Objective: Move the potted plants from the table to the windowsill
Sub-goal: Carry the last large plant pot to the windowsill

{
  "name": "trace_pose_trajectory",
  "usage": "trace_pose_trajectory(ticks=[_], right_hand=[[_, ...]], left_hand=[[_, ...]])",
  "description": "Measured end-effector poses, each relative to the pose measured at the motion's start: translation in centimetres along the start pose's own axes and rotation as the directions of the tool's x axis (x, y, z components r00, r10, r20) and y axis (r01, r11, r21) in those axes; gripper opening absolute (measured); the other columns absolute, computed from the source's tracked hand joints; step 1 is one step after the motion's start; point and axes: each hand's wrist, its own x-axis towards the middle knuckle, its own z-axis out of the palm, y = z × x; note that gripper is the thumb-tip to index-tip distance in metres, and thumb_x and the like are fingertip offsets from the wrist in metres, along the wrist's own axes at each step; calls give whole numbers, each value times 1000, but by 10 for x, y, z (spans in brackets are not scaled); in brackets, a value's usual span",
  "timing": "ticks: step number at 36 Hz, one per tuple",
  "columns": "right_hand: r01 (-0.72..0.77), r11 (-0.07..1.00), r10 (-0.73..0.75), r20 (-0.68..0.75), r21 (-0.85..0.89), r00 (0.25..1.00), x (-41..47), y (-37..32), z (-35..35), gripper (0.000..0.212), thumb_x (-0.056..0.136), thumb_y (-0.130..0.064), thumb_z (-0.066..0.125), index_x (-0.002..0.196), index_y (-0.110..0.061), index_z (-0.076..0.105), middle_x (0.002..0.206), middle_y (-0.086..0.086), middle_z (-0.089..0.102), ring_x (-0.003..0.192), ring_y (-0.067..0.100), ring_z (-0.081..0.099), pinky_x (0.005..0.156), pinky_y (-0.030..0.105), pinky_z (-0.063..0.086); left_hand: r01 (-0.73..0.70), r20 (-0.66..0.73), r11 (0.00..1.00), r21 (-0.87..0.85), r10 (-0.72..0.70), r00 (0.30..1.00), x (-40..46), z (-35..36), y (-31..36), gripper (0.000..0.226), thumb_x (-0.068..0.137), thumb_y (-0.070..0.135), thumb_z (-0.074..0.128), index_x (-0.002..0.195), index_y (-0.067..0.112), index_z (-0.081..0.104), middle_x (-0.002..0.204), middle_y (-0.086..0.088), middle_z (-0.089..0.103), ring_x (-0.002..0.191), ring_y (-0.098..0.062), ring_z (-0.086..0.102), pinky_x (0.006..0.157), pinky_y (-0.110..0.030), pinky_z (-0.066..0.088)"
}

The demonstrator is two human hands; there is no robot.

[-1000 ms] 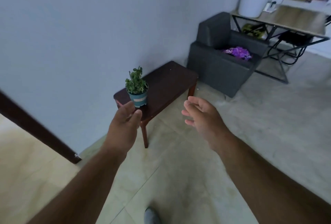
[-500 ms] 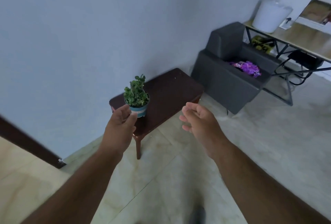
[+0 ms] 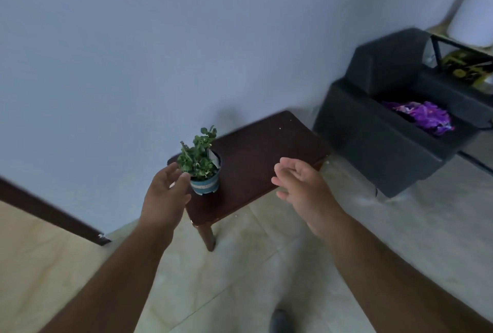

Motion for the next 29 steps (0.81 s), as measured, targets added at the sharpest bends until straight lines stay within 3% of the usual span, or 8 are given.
trace_pose_trajectory(ticks=[5,9,14,21,25,29], right_hand=[[-22,999,26,90,-46,996,45,1,-14,45,99,-34,59,140,-18,51,130,-2,62,109,9,67,97,38,56],[-49,995,63,153,-88,986,75,8,-9,47,99,-37,59,142,-18,50,133,-3,61,110,8,67,96,36,57],[-97,984,127,211,-147,969,122,19,14,47,100,-35,58,143,-17,50,134,-3,60,110,6,66,94,31,56],[-123,958,188,248,-257,950,187,31,49,45,100,-34,58,142,-18,50,125,-8,60,107,5,65,88,27,55],[-138,949,215,264,-282,940,224,44,68,46,99,-34,59,141,-18,51,126,-7,61,109,7,66,92,32,56],[-174,937,259,268,-302,928,258,63,82,45,99,-33,60,141,-19,51,126,-7,61,108,8,66,91,32,57]], left_hand=[[37,-95,999,-32,-40,995,11,29,-11,30,97,24,60,125,30,53,120,8,61,101,-6,62,96,-41,53],[100,-164,995,-18,-102,981,24,31,-31,47,97,26,61,141,20,47,137,0,56,109,-10,61,98,-43,53],[164,-233,986,-34,-168,958,60,25,-62,48,96,27,61,142,20,47,138,0,54,112,-14,60,99,-47,52],[275,-241,960,-54,-280,929,118,34,-107,50,96,28,61,142,20,46,140,-1,54,107,-14,60,97,-47,53],[307,-255,949,-71,-315,914,149,42,-127,45,97,25,59,140,19,48,136,0,55,98,-9,62,91,-42,55],[363,-267,928,-86,-372,889,176,50,-147,44,97,27,59,139,21,48,136,1,55,108,-15,61,90,-40,55]])
